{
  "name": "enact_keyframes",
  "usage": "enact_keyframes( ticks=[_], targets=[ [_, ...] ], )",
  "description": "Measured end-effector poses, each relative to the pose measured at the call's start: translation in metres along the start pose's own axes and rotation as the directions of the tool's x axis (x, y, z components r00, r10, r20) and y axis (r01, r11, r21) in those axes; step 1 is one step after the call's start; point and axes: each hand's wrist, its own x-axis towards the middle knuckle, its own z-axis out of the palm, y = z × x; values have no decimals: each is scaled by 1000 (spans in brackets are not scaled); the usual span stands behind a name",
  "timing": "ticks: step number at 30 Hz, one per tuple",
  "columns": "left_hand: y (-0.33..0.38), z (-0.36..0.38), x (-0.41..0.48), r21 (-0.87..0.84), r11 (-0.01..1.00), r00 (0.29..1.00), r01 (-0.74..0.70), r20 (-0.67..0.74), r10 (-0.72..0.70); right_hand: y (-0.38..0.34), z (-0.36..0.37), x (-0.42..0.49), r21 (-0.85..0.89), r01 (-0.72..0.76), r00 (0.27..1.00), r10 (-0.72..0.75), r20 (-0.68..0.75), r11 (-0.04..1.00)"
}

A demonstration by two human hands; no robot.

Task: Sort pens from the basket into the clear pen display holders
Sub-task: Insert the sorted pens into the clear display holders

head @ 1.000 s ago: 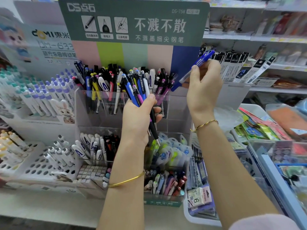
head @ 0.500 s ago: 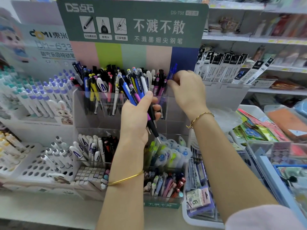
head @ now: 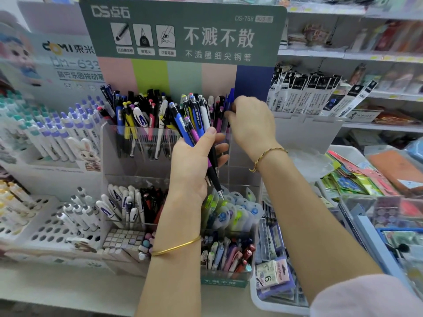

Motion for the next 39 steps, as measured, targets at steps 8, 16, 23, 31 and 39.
enact_keyframes(
  ticks=[8,16,23,31,39],
  targets=[
    [0,-3,-2,-15,1000,1000,-21,13,21,-5,3,-10,-12,-51,997,50,-60,999],
    [3,-7,-4,-5,1000,1000,-22,-1,22,4,10,-15,17,13,1000,-13,16,1000],
    [1,-4,-7,28,1000,998,-3,58,2,22,-1,-19,405,-37,992,84,-98,914],
    [-8,14,-7,88,996,986,28,159,-42,20,-31,-40,886,-266,958,1,287,379],
    [-13,13,5,138,990,999,-42,24,39,44,-34,-8,869,-10,906,372,-201,495]
  ],
)
